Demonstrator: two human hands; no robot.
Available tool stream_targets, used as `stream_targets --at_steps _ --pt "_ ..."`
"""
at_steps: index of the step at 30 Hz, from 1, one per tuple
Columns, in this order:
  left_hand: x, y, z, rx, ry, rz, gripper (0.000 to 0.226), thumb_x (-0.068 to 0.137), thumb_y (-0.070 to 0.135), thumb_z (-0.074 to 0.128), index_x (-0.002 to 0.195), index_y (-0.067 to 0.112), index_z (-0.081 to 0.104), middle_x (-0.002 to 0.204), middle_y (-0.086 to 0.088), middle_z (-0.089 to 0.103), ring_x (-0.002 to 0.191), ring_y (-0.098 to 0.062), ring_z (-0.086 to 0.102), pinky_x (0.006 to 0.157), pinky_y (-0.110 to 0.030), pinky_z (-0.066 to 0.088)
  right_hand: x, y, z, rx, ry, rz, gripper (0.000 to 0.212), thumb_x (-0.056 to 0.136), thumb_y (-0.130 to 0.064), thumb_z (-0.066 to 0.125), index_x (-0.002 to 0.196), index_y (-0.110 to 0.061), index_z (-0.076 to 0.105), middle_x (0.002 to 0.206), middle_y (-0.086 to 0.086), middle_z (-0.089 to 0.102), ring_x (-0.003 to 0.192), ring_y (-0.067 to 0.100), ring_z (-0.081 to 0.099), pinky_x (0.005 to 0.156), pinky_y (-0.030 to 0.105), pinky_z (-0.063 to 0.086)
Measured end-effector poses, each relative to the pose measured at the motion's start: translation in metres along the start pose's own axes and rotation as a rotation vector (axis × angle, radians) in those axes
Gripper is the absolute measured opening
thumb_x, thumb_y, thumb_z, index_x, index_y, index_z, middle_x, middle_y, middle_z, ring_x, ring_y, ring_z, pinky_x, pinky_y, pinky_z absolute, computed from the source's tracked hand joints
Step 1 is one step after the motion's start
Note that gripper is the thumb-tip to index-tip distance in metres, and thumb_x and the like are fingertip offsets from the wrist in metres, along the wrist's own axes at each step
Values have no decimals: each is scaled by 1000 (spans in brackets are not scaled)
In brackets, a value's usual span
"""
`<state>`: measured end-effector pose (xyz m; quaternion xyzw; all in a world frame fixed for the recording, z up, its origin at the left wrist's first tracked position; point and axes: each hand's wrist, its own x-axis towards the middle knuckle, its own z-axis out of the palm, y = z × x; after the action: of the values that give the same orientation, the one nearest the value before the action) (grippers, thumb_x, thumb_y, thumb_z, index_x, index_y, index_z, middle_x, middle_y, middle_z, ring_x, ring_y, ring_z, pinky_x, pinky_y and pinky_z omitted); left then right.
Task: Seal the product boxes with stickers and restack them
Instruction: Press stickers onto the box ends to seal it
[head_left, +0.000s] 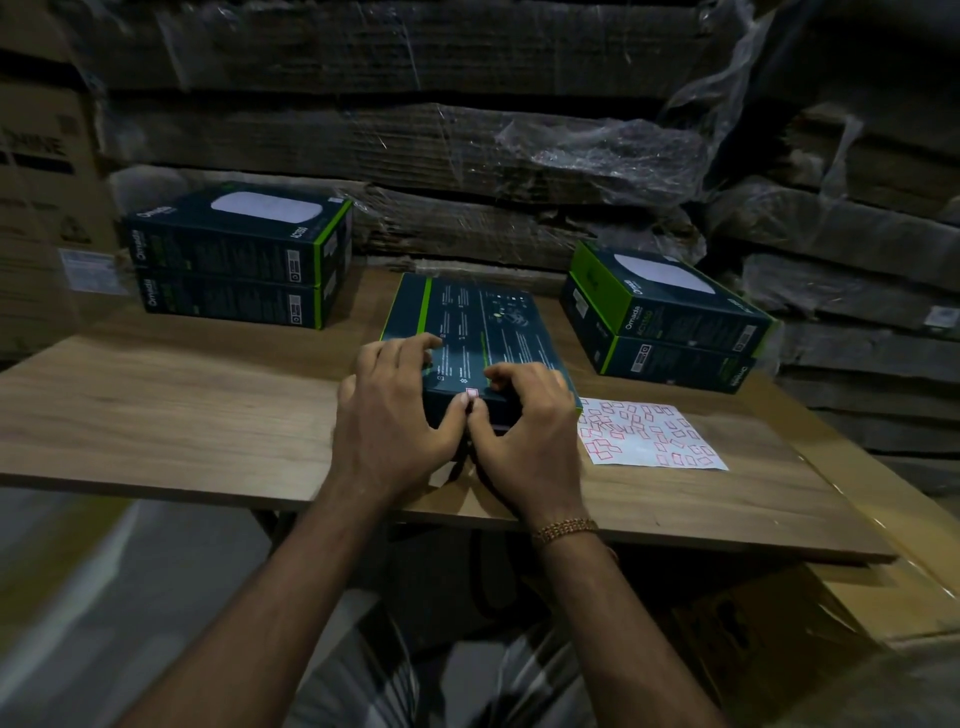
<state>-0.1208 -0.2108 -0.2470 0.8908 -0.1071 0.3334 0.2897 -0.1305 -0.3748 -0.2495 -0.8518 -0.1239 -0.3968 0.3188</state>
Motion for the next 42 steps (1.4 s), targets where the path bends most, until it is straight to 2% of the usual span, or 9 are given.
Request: stream_targets --at_steps 4,7,10,12,22,26,31,37,42 --pt "-3 3 -3 58 21 23 63 87 56 62 144 31 49 132 9 59 130 -19 47 104 -50 39 -1 2 -2 -7 -19 -22 32 87 -18 70 120 -20 67 109 -8 64 105 16 58 91 44 53" --pt "-5 1 -6 47 60 126 49 86 45 68 132 31 57 129 9 60 125 -19 52 112 -53 31 -2 1 -5 -19 -34 -43 32 87 -18 68 119 -21 65 109 -7 61 104 16 55 90 44 51" --pt "-5 0 -5 -36 45 231 31 87 32 75 116 26 67 123 6 60 121 -21 55 108 -49 35 -2 0 -7 -56 -68 -52 24 88 -27 63 112 -24 67 108 -7 58 103 17 52 89 44 48" --pt "-5 0 -4 -48 27 249 26 87 32 74 112 25 70 121 5 61 118 -21 56 105 -50 39 -2 0 -8 -84 -85 -48 24 88 -32 60 109 -25 69 107 -7 55 103 17 51 89 43 46" --pt "-4 1 -5 4 16 237 29 87 36 71 114 26 69 115 6 63 112 -21 57 100 -48 42 -3 -8 -6 -244 -112 -55 34 83 -30 64 117 -25 66 112 -2 51 106 22 48 90 40 38" --pt "-4 3 -7 -34 28 221 35 84 35 73 116 26 61 111 10 61 108 -21 56 99 -45 41 -2 -7 -8 -207 -124 -45 37 84 -31 66 120 -26 65 114 -5 51 108 19 47 92 41 39" --pt "-4 4 -9 -116 19 150 44 81 29 79 116 27 52 107 14 57 104 -15 54 106 -49 42 -2 -7 -10 -184 -130 -51 28 84 -30 66 112 -28 64 111 -7 49 105 17 45 91 39 38" --pt "-5 6 -10 -128 8 135 47 79 27 80 117 27 52 107 15 55 104 -13 51 108 -52 43 -3 -10 -7 -273 -173 -54 44 83 -36 63 126 -25 62 118 -3 47 111 19 44 97 40 38" --pt "-5 6 -10 -143 15 144 49 80 27 81 118 27 51 106 20 49 103 -10 49 106 -50 43 -4 -10 -10 -229 -155 -77 43 85 -34 64 127 -26 61 116 -2 49 108 19 45 92 39 35"
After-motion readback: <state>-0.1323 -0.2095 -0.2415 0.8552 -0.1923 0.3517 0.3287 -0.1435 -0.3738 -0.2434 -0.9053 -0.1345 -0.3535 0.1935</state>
